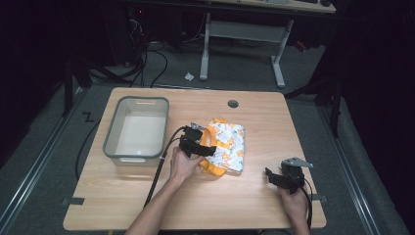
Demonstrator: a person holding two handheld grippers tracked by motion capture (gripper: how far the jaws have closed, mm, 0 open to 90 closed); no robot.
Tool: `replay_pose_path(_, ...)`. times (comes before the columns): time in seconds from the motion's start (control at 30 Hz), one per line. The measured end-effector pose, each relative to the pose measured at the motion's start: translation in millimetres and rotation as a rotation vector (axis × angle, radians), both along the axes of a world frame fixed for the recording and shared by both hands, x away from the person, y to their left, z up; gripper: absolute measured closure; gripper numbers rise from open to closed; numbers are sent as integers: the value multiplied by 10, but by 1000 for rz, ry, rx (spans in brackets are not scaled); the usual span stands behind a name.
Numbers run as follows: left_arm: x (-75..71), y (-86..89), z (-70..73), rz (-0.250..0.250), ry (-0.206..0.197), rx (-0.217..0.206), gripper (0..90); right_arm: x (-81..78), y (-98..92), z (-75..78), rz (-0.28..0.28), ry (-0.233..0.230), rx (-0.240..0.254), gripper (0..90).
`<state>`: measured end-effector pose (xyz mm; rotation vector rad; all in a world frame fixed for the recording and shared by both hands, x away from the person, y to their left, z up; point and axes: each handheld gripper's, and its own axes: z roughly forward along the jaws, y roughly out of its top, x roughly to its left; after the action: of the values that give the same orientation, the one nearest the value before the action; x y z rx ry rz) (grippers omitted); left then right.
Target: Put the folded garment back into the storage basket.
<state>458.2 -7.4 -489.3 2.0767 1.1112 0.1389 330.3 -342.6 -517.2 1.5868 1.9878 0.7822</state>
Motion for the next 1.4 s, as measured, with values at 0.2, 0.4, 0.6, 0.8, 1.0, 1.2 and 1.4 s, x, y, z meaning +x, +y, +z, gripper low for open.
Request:
replay_pose_path(0.2, 113, -116, -88, 7, 28, 40, 109, 0, 0, 0, 0, 0, 0, 301)
replay_pose_path(0.4, 163, -172, -203, 11, 55, 76, 142, 0, 0, -1, 0, -2, 1, 301)
replay_pose_path(0.6, 160, -212, -256, 16, 38, 105, 161, -1, 1, -2, 0, -3, 1, 301)
replay_pose_path(0.8, 102, -289, -252, 2, -5, 165, 243, -1, 1, -1, 0, -2, 1, 301)
replay_pose_path(1.0, 79, -321, -236, -19, -18, 180, 331, -1, 1, -2, -1, -3, 1, 301)
replay_pose_path(1.2, 61, -327, -226, -45, -33, 171, 494, -1, 1, -2, -1, -3, 1, 301)
replay_pose_path(1.4, 110, -265, -220, -41, -11, 137, 667, -1, 1, -2, 0, -3, 1, 301)
